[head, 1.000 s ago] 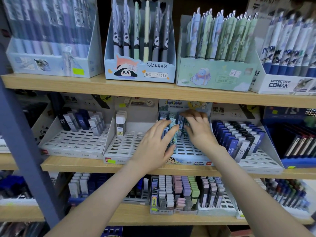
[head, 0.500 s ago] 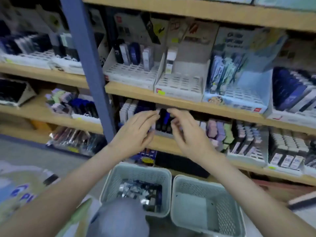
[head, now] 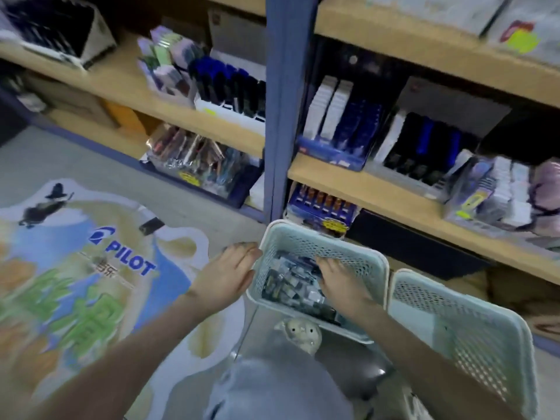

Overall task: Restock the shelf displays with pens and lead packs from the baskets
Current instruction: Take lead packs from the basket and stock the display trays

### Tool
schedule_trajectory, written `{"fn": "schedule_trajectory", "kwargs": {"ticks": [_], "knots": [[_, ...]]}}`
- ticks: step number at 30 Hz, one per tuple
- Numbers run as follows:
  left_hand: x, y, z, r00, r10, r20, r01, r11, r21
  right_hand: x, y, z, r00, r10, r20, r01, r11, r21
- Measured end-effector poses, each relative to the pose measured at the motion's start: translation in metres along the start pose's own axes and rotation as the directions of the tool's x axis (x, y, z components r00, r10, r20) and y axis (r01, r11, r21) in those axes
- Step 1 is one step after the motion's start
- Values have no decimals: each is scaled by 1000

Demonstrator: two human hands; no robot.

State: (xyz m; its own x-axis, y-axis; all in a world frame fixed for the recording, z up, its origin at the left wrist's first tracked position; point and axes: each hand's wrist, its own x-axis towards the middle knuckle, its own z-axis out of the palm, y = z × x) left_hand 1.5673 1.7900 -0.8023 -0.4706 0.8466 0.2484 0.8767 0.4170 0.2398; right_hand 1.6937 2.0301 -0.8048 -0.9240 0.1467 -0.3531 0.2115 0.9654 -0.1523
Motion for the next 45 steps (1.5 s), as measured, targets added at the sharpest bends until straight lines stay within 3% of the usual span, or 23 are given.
{"fn": "schedule_trajectory", "kwargs": {"ticks": [7, 11, 14, 16, 21, 23, 26, 31, 35, 40, 45], "knots": [[15, -21, 61, 993, 121, 15, -120, 993, -13, 76, 5, 94, 985, 51, 163, -45, 998, -40], [17, -29, 79, 984, 167, 68, -165, 986, -34, 113, 0, 143, 961, -223, 165, 243, 963, -114], [14, -36, 86, 958, 258, 125, -253, 966, -51, 126, -7, 158, 881, -367, 299, 458, 821, -341], [13, -41, 88, 950, 281, 139, -272, 959, -78, 132, -8, 160, 854, -385, 350, 512, 740, -436], [7, -43, 91, 945, 293, 143, -288, 956, -56, 134, -10, 165, 853, -462, 244, 522, 742, -420], [6, -42, 91, 948, 291, 124, -287, 956, -54, 137, -6, 165, 878, -407, 252, 478, 727, -493], [6, -40, 90, 948, 295, 116, -292, 956, -43, 140, -1, 167, 867, -435, 243, 493, 680, -543], [7, -39, 89, 943, 324, 82, -321, 946, -39, 129, 6, 168, 790, -596, 143, 568, 624, -536], [8, -39, 89, 939, 335, 80, -332, 942, -52, 115, 10, 162, 808, -582, 92, 549, 686, -478], [11, -32, 86, 945, 319, 71, -316, 947, -52, 113, 12, 171, 793, -607, 50, 556, 689, -465], [25, 0, 99, 980, 108, 165, -111, 994, 7, 100, 23, 149, 789, -584, -192, 511, 796, -324]]}}
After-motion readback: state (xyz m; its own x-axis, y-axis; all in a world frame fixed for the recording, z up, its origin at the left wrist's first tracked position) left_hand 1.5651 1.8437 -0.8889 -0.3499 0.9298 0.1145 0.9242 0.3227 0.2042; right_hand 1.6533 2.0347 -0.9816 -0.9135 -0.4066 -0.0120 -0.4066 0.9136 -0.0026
